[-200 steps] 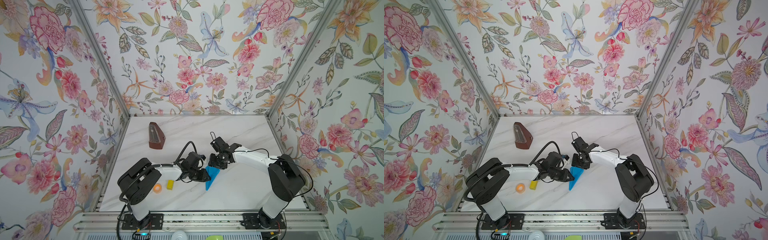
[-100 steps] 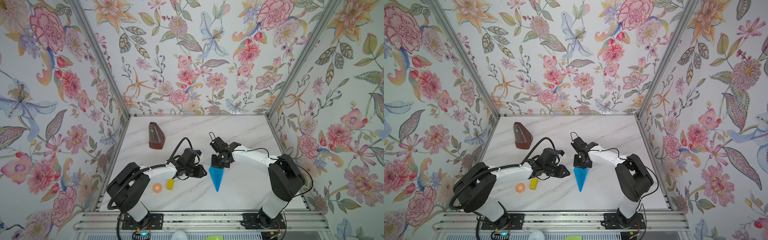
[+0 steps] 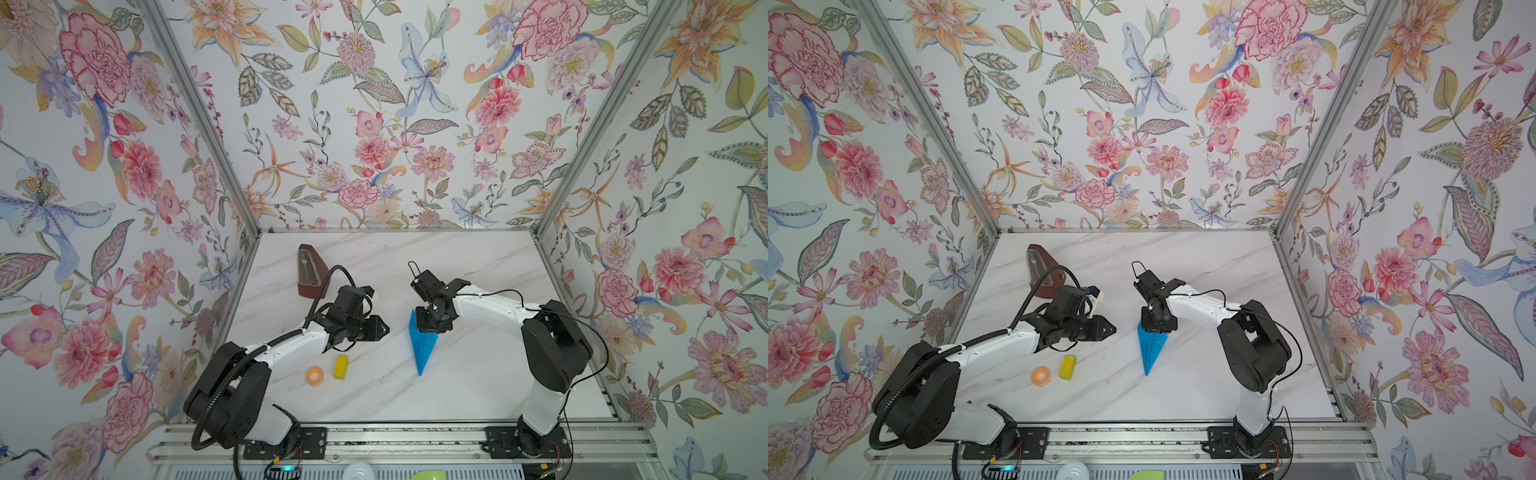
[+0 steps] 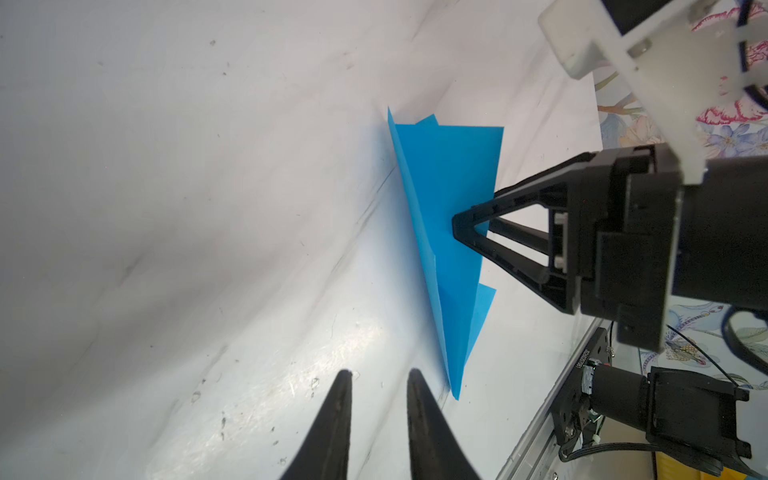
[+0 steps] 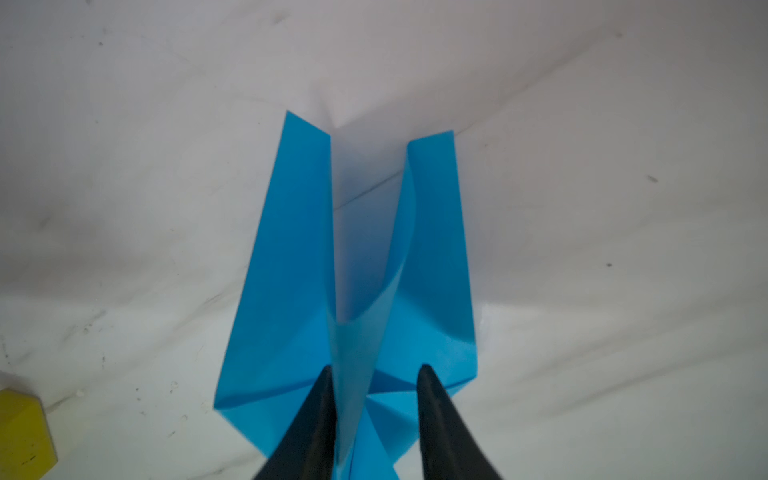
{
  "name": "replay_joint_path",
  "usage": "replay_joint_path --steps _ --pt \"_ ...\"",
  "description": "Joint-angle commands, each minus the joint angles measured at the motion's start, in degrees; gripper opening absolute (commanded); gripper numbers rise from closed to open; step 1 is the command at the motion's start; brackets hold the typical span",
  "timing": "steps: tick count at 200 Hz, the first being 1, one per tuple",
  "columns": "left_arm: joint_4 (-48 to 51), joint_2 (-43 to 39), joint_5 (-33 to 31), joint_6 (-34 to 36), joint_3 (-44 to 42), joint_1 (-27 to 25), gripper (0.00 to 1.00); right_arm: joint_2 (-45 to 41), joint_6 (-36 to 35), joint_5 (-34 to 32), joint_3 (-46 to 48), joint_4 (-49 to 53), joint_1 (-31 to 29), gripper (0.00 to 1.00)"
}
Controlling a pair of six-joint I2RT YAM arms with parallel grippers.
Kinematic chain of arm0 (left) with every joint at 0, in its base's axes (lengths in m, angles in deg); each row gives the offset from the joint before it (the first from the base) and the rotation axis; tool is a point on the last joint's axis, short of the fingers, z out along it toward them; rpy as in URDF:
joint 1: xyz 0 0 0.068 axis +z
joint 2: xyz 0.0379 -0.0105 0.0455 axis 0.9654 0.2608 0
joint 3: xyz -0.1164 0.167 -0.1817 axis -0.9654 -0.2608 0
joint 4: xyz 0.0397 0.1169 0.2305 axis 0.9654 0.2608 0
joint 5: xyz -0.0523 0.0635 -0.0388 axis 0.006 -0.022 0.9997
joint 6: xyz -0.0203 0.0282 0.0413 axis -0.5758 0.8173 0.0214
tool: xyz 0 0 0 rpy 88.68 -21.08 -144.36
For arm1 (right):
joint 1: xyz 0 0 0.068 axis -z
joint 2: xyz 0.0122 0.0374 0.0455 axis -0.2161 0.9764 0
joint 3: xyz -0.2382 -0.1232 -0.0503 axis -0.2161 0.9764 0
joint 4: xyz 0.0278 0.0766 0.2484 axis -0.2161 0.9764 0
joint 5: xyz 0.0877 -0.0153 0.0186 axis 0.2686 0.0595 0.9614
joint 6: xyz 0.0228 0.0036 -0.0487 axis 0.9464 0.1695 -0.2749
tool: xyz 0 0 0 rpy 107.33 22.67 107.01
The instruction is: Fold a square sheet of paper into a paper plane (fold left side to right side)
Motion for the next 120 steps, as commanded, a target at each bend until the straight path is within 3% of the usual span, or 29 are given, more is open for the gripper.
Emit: replay_joint_path --steps 1,120 --pt "0.92 -0.56 -0.01 1.11 -0.9 0.48 0.26 1.24 1.27 -0.9 -1.75 1.63 -0.62 0.37" --pt "0.73 -0.37 0.37 1.46 -1.69 1.37 0.26 9.85 2.38 -5.78 -7.71 3.19 -2.44 0.54"
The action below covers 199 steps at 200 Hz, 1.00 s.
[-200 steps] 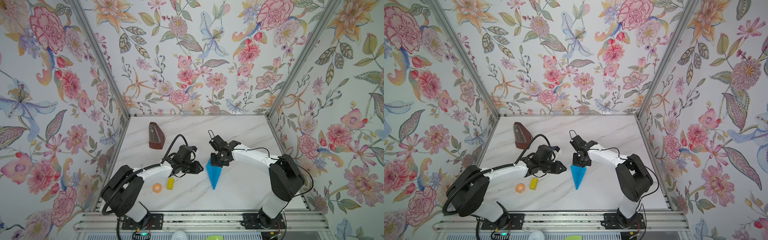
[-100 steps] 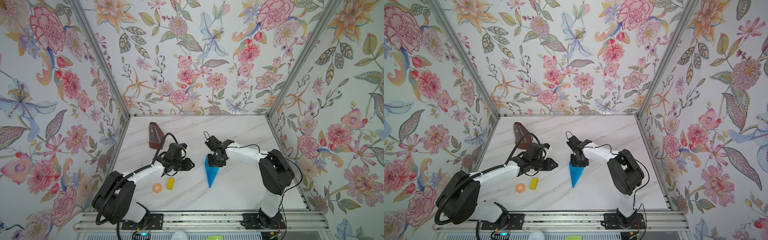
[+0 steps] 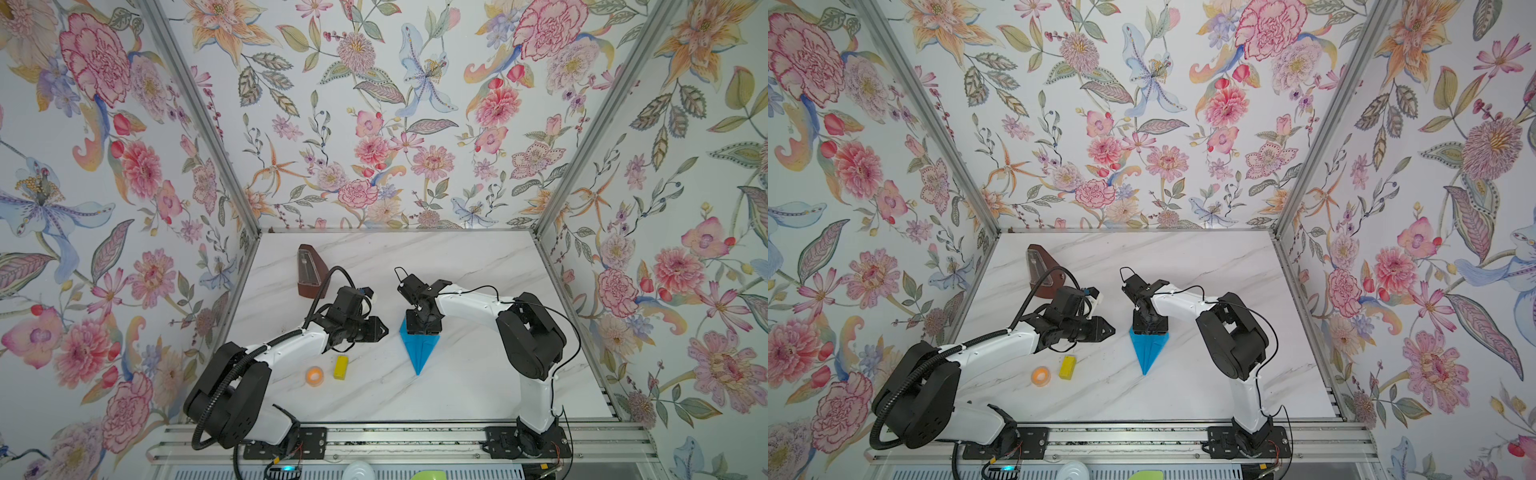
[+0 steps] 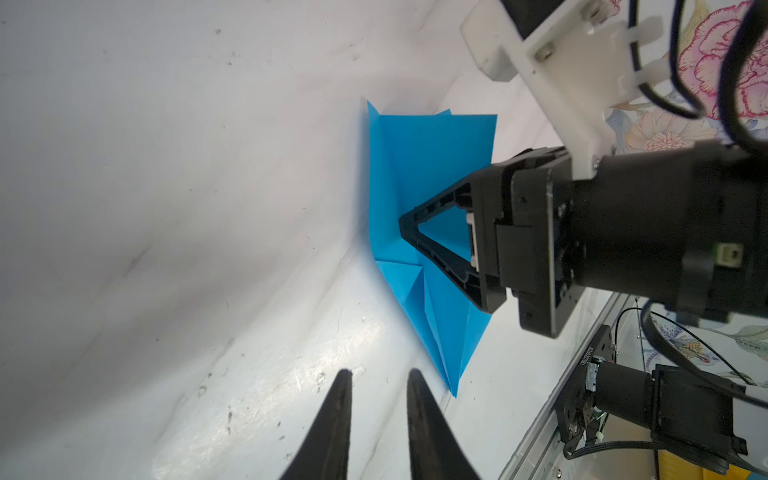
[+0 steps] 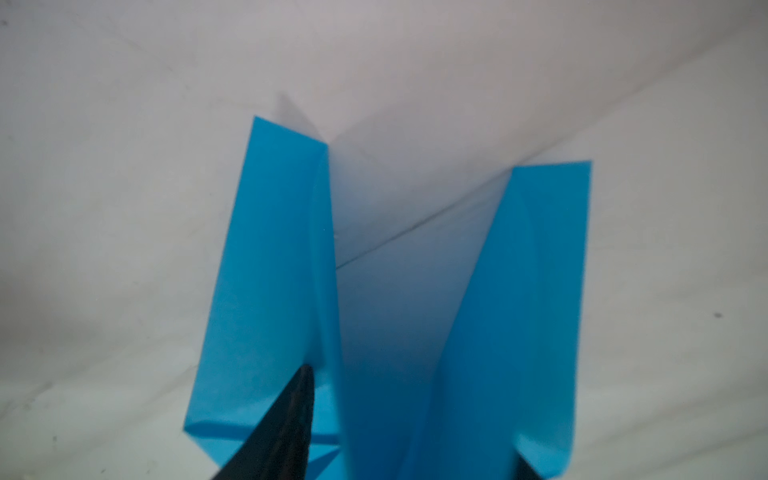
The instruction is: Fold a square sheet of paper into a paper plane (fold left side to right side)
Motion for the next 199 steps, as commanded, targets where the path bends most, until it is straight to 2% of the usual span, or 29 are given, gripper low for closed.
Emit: replay_joint_path --steps 1,56,84,150,153,180,199 --pt "0.76 -0.38 0.12 1.26 -0.93 0.72 0.26 1.37 -0.17 -2.77 -1.48 1.96 0.07 0.54" --pt "0.57 -0.06 -1.3 2.0 -0.82 1.85 0.26 7.36 -7.51 -4.1 -9.42 1.83 2.06 0.57" --pt "4.09 -0.04 -9.43 4.83 1.6 2.49 0.26 12.82 -11.24 -4.46 -16.94 1.88 5.06 0.58" --pt "7.92 -2.97 -19.89 10.49 3.42 6.88 0.32 23.07 -13.03 -4.88 -34.9 1.96 11.23 0.57" --pt "8.09 -2.94 -20.2 10.68 3.46 7.1 0.32 23.44 -12.98 -4.77 -35.49 1.96 12.8 0.57" --pt "8.52 -3.66 -23.18 11.77 3.47 9.38 0.35 24.94 -12.42 -4.45 -41.1 4.06 14.6 0.56" --pt "8.33 -4.21 -26.67 12.38 3.08 11.35 0.42 22.49 -12.53 -4.35 -42.52 4.72 15.11 0.58"
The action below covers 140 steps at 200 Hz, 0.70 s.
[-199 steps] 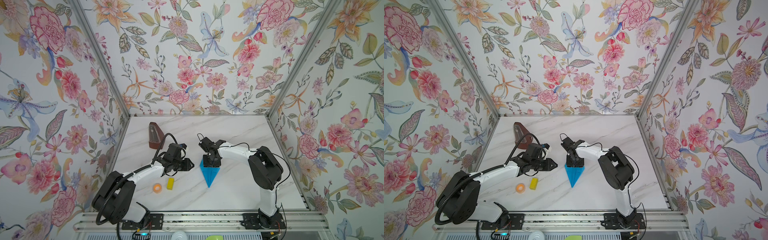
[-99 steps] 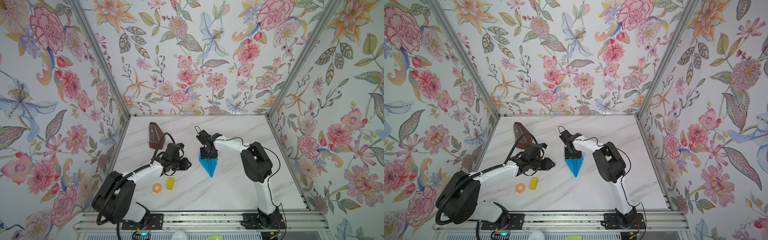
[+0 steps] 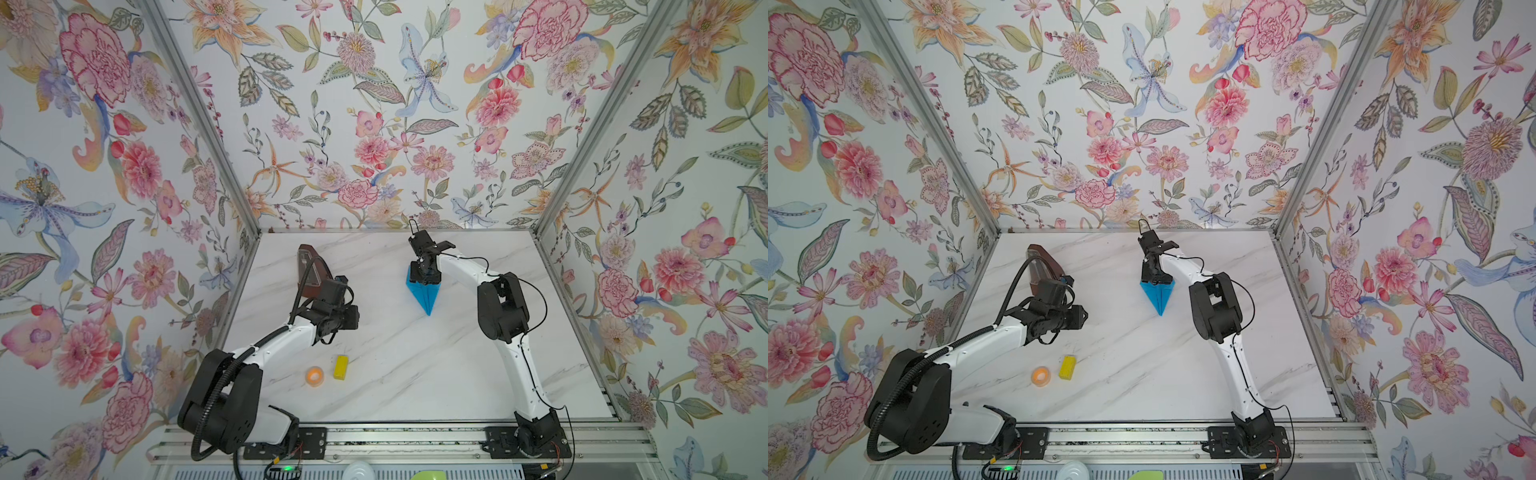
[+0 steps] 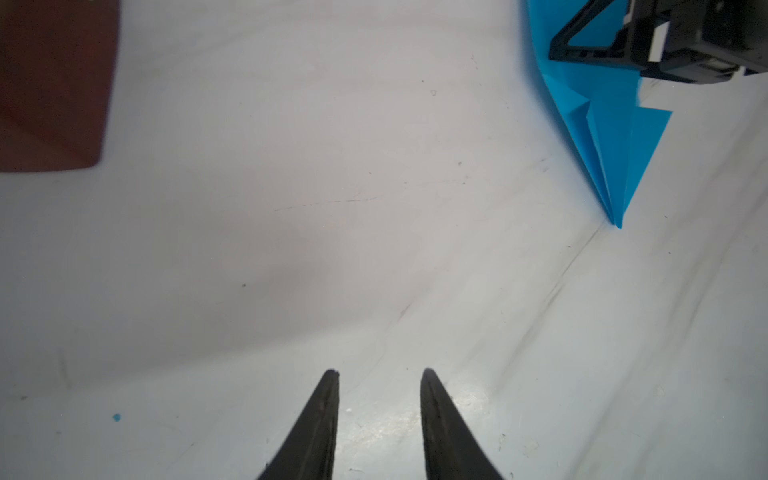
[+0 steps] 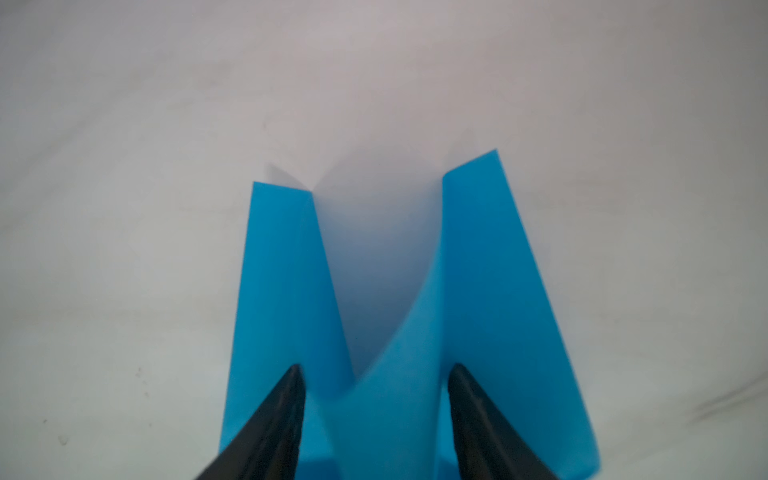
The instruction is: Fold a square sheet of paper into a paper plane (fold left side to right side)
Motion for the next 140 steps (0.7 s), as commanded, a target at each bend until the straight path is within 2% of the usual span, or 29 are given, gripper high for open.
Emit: replay_joint_path --steps 1,13,38,47,50,56,64,74,92,125,140 --pt "1.64 -1.76 -6.5 2.32 0.84 2.44 0.43 -2.35 -0.7 -0.34 -2.78 2.93 0.46 0.58" --pt "0.98 -2.0 -8.37 2.77 0.39 3.91 0.49 -5.22 -0.93 -0.42 -2.16 2.88 0.75 0.62" --pt "-0.4 -2.48 -11.63 4.04 -0.06 6.63 0.62 -12.09 -2.5 -0.87 0.79 2.87 1.61 0.82" --pt "-0.99 -2.66 -13.75 4.94 -0.15 7.15 0.68 -14.76 -3.34 -1.47 2.67 2.87 1.96 0.98" --pt "-1.16 -2.76 -15.07 5.24 -0.21 7.2 0.7 -15.66 -3.7 -1.73 3.37 2.87 2.12 0.99" --pt "-1.65 -2.83 -17.35 5.86 -0.28 7.35 0.76 -17.35 -4.36 -2.52 4.94 2.72 2.46 0.99" --pt "-2.4 -2.79 -20.37 6.59 -0.47 7.5 0.9 -19.79 -5.2 -3.79 7.57 2.29 3.04 0.99" --pt "-3.68 -2.63 -23.45 7.4 -0.74 7.87 0.99 -23.02 -6.52 -4.98 11.78 0.67 4.08 0.99" --pt "-8.08 -2.01 -26.78 9.89 -2.19 8.43 0.99 -30.03 -9.86 -6.82 22.05 -4.34 6.38 0.99" --pt "-16.37 0.36 -31.78 14.28 -3.24 9.84 0.99 -43.76 -14.75 -14.07 46.64 -21.71 12.94 0.99" --pt "-24.06 0.09 -31.65 18.23 -6.19 10.57 0.99 -49.63 -16.5 -14.71 57.5 -29.71 16.64 0.99"
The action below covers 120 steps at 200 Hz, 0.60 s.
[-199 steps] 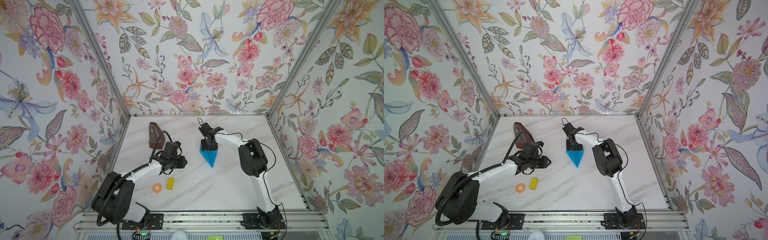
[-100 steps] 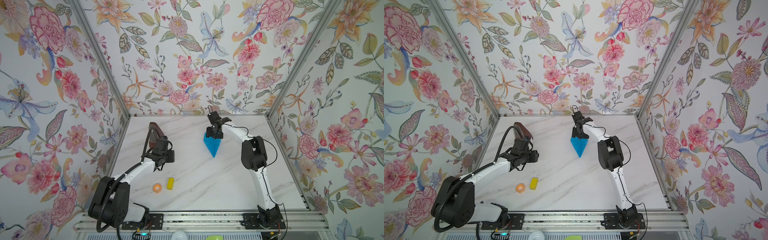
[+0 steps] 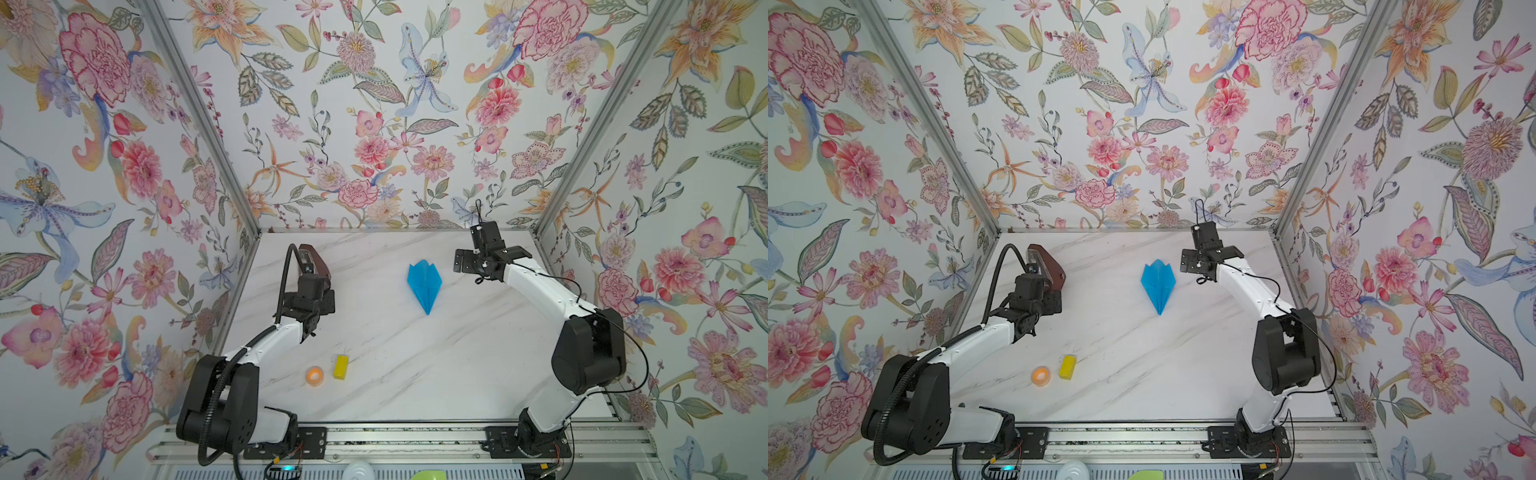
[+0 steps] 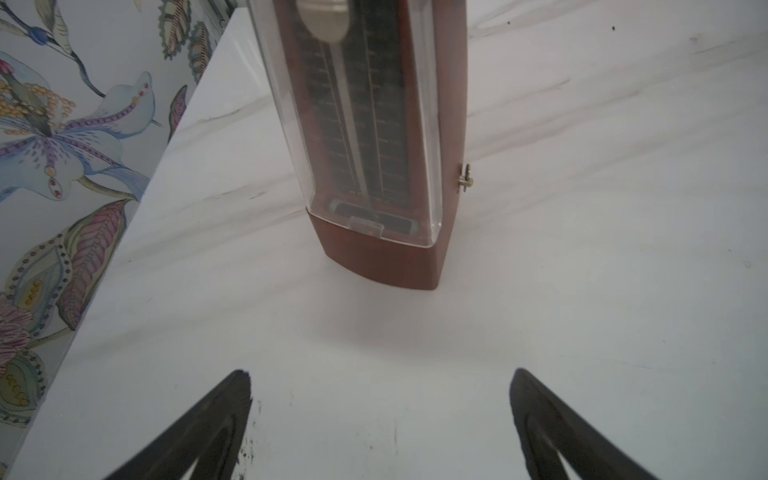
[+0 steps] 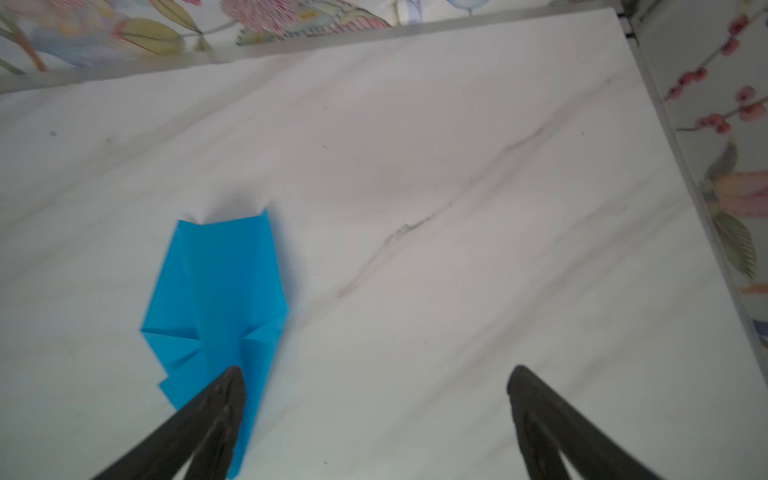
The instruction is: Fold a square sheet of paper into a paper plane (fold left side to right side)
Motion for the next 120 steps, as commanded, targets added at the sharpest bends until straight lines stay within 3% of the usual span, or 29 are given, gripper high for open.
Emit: replay_joint_path --steps 1,14,30,45,72,88,120 --pt "-12.29 0.56 -4.78 7.23 -3.62 1.25 0.99 -6.0 -5.17 -4.98 13.57 -14.23 4.11 0.99" --pt "-21.9 0.59 -3.9 11.08 -8.12 1.92 0.99 -10.67 -9.18 -3.05 23.83 -24.3 7.39 0.99" --pt "-32.5 1.68 -2.85 13.23 -12.63 3.29 0.99 -15.03 -14.91 -2.76 38.18 -43.87 9.8 0.99" --pt "-41.12 3.26 1.74 13.84 -15.93 5.26 0.99 -16.27 -16.19 -2.23 47.66 -58.53 12.54 0.99" --pt "-52.95 5.17 6.23 15.83 -19.33 6.61 0.99 -16.76 -11.28 4.7 53.03 -68.81 18.33 0.99" --pt "-53.19 5.56 7.8 13.61 -19.64 8.64 0.99 -15.83 -10.04 9.64 55.81 -77.74 20.54 0.99" --pt "-67.06 8.46 14.56 11.83 -25.33 11.91 0.99 -5.52 -10.18 15.13 59.23 -94.85 21.98 0.99"
